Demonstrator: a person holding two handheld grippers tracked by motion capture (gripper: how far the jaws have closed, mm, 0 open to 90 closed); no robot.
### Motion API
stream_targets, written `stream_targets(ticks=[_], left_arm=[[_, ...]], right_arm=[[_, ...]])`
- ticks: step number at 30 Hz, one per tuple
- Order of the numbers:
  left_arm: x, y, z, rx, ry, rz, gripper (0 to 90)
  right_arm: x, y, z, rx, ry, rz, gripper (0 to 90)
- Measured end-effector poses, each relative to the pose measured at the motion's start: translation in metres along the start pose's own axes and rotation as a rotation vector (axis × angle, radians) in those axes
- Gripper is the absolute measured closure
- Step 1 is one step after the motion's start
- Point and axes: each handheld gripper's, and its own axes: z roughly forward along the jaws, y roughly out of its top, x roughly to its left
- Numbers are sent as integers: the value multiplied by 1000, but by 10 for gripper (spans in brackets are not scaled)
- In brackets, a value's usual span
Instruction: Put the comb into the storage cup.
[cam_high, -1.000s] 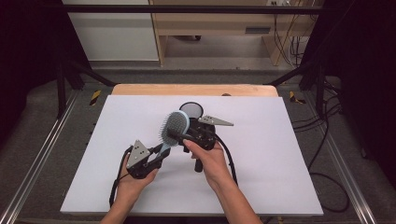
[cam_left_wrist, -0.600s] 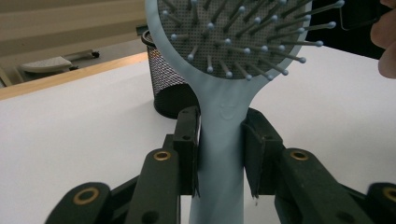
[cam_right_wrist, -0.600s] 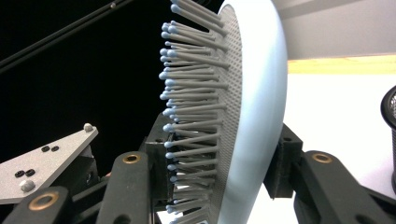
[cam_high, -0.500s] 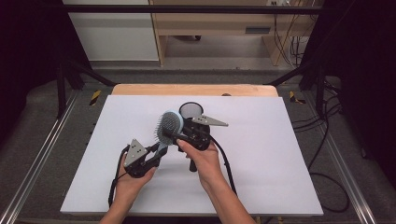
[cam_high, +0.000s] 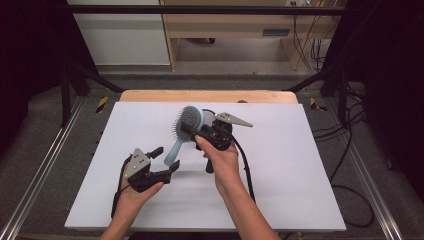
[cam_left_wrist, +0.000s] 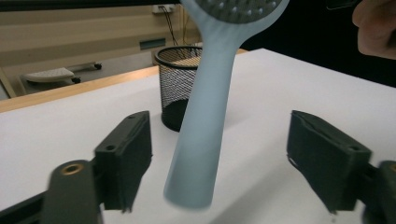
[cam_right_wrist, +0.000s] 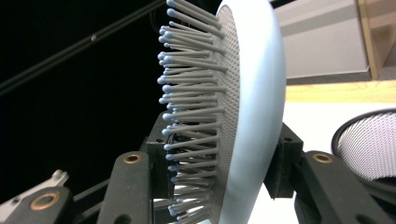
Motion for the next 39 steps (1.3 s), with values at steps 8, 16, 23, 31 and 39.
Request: stream_targets(ticks=[8,16,23,31,39], left_arm=[[20,2,-18,-87,77,-44,53],[40,-3,-47,-130,157,-77,42],[51,-13,-70,-142,215,-92,40],[59,-20,-74,-158,196,-151,25],[61,-21,-72,-149,189,-144,21]], right_arm=[[-2,24,6,-36,-29,7,538],[-7,37,8,-34,-73,7,536],[-11,42,6,-39,-72,18,535],[-11,51,-1,-48,-85,1,534],[-10,65,-1,-76,-86,-22,533]])
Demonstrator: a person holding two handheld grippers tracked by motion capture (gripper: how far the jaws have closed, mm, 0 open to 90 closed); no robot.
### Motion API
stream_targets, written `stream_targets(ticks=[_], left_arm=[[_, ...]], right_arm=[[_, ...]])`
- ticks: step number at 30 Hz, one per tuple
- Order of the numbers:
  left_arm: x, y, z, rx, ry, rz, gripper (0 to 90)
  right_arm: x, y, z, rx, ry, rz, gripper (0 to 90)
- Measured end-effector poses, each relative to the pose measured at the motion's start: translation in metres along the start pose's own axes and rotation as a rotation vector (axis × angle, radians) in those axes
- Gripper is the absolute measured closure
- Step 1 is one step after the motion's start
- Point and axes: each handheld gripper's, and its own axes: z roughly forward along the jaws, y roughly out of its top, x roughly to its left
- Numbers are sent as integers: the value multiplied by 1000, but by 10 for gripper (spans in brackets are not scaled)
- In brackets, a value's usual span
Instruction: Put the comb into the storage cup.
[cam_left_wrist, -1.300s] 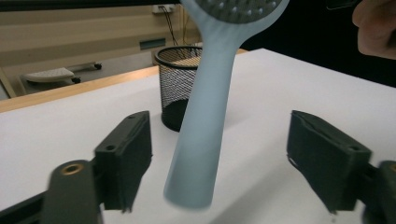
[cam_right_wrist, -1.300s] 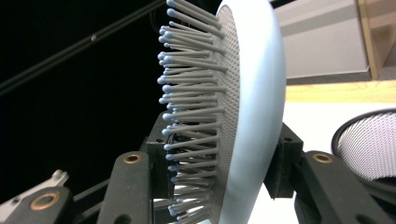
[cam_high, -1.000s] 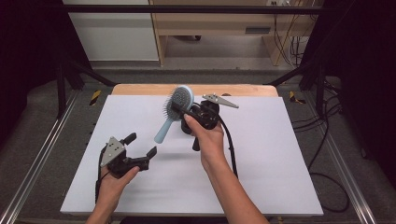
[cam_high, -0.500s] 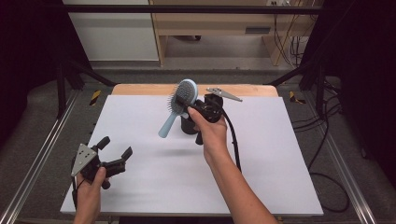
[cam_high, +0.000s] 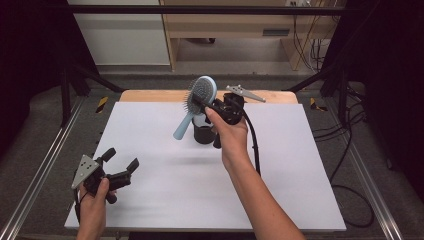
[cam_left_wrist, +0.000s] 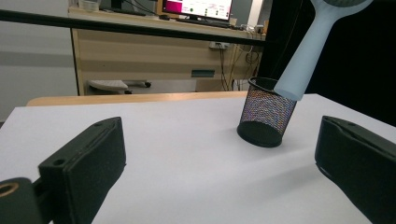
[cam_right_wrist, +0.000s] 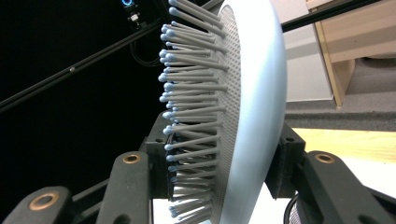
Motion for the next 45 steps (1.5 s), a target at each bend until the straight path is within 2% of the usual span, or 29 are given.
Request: stream_targets(ticks=[5,12,16,26,30,33,37,40,45], left_arm=[[3,0,0,-7,32,-17,13],[6,-1,1,2,25,-12,12],[6,-2,2,10,35,-7,12],[5,-2,4,16,38,11,12],[5,-2,4,16,40,17,12],[7,-1,3,9,42,21,12],[9,-2,7,6,46,30,12],[10,-2,11,6,55,21,17],[10,-2,10,5,56,31,16]], right_arm=[[-4,9,6,-2,-20,0,532],[-13,21,16,-21,-41,22,531],[-18,24,21,-23,-55,25,531],[-26,28,17,-40,-78,19,530],[-29,31,16,-56,-76,54,530],[-31,34,18,-69,-79,61,530],[-33,39,18,-80,-83,64,530],[-33,41,20,-78,-85,59,529],[-38,46,19,-97,-99,62,529]])
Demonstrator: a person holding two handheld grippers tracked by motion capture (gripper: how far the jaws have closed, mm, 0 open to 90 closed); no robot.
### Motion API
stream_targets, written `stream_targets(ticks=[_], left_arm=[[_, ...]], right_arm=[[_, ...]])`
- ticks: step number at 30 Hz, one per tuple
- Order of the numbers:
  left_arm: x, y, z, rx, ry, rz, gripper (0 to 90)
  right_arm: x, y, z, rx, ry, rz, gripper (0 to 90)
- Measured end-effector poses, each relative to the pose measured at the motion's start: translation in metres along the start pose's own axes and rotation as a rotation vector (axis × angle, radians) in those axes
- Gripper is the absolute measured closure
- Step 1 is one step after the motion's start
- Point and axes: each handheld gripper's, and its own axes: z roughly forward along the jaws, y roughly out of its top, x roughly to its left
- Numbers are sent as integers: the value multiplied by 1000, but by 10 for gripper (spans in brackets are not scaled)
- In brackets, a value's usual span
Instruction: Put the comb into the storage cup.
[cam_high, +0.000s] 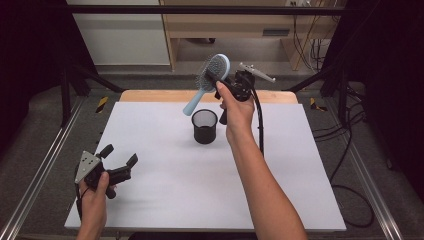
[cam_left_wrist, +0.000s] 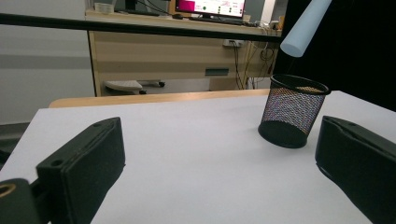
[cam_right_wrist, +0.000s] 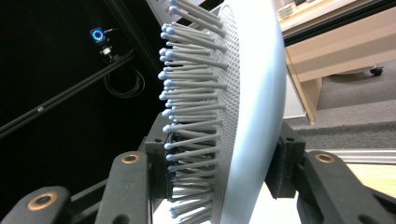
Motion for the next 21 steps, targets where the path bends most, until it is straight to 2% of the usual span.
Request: stream_targets(ticks=[2,8,12,21], left_arm=[[0,0,-1,-3,0,-3,16],[2,0,-3,-13,-1,6,16],[3,-1,-1,-11,-2,-8,17],[3,-1,2,-17,-14,7,17]], right_arm=[[-1,2,-2,-7,-4,10,529],[-6,6,-7,-18,-16,-2,529],[-7,6,-7,-13,-19,-11,529],[-11,8,-8,-20,-24,-13,528]])
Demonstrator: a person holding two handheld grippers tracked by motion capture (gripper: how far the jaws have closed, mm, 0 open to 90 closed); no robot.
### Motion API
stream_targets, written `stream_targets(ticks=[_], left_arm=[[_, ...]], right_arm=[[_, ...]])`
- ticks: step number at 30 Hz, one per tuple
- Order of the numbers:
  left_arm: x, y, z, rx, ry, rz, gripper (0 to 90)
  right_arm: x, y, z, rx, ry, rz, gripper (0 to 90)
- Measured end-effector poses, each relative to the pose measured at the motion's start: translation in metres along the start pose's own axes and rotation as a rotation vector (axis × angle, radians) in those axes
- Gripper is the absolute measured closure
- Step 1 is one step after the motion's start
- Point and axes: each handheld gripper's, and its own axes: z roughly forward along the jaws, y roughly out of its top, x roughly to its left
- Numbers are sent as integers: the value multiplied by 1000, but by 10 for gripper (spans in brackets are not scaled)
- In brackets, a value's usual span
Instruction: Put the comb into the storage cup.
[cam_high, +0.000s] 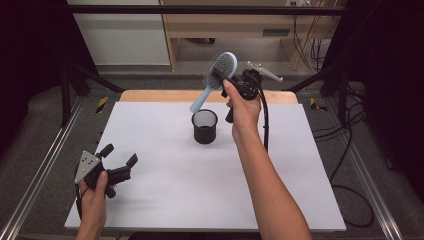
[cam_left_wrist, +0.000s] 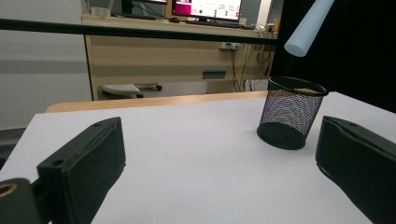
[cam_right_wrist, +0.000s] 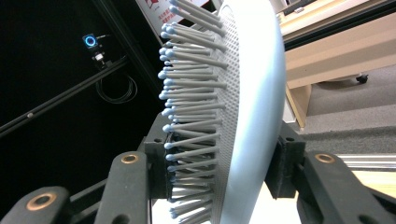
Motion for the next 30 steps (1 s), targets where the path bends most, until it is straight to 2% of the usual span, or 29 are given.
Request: stream_targets(ticks=[13,18,20,22,24,27,30], left_arm=[[3,0,1,-6,2,3,19],[-3,0,0,-9,-5,45,18],[-5,0,1,-7,-30,56,19],[-5,0,2,-10,-48,39,19],[-4,0,4,-26,-70,-5,19],[-1,0,6,-40,-55,-42,22],[1,-1,5,-31,-43,-36,26]], right_arm=[[-7,1,-1,-20,-6,3,527],[-8,2,-3,-21,-11,-2,526],[-8,3,-6,-30,-12,-8,526],[-8,5,-9,-39,-7,-14,525],[-9,6,-10,-39,-6,-9,525],[-11,5,-11,-17,-22,-25,526],[-15,0,-12,-13,-22,-20,526]])
